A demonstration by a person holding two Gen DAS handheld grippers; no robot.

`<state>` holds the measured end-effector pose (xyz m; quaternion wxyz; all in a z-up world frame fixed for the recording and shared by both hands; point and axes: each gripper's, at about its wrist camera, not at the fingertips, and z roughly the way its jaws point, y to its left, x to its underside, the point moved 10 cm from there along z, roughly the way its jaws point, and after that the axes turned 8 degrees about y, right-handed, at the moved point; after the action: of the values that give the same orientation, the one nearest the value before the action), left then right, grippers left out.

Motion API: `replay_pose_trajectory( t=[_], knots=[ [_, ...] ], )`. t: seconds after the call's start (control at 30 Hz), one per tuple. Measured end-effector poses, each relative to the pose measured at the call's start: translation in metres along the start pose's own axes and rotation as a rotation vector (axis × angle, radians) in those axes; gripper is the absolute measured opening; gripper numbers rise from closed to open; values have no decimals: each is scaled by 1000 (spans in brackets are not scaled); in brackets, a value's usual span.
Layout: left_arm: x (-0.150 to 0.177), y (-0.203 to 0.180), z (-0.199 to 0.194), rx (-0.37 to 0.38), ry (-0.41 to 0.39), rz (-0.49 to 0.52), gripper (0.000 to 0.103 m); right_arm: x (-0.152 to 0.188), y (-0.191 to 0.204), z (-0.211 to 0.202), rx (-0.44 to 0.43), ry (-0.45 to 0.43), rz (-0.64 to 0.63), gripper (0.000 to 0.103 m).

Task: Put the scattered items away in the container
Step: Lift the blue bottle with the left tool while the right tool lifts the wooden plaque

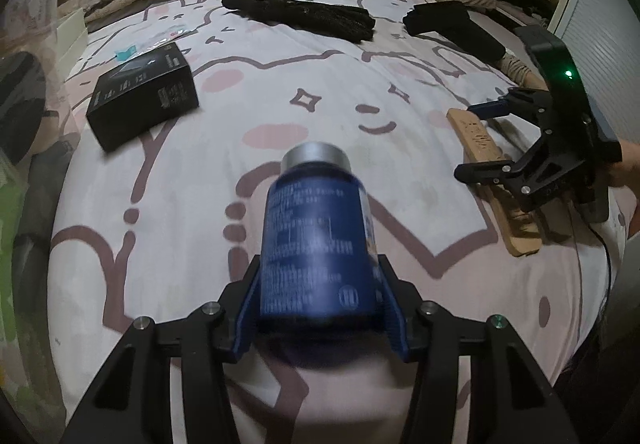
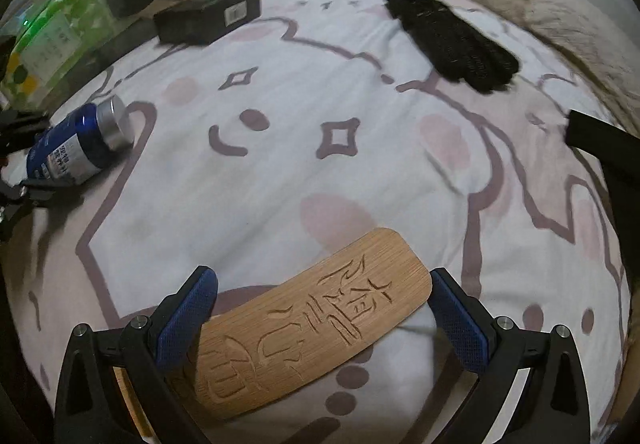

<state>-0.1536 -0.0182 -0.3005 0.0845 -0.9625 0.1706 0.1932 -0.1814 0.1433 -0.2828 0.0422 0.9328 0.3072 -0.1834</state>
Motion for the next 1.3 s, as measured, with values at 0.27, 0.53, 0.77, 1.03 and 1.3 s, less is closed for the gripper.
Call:
replay_pose_trajectory(
  t=[0.27,0.53,0.77,1.03,1.3],
  knots=[
    [6,10,-9,-63,-13,-19,74,6,-2,0,58,-3,71,103],
    [11,32,-18,-187,-16,-13,84,11,-2,-3,87,-4,103,103],
    [24,47,-13,-260,26,-8,84,16,7,-9,55,65,106,103],
    [11,79,-14,-346,-12,-88,84,40,66,-23,76,114,-119,103],
    [8,96,-12,-390,-40,-134,95,68,38,-28,113,196,-37,103]
  ],
)
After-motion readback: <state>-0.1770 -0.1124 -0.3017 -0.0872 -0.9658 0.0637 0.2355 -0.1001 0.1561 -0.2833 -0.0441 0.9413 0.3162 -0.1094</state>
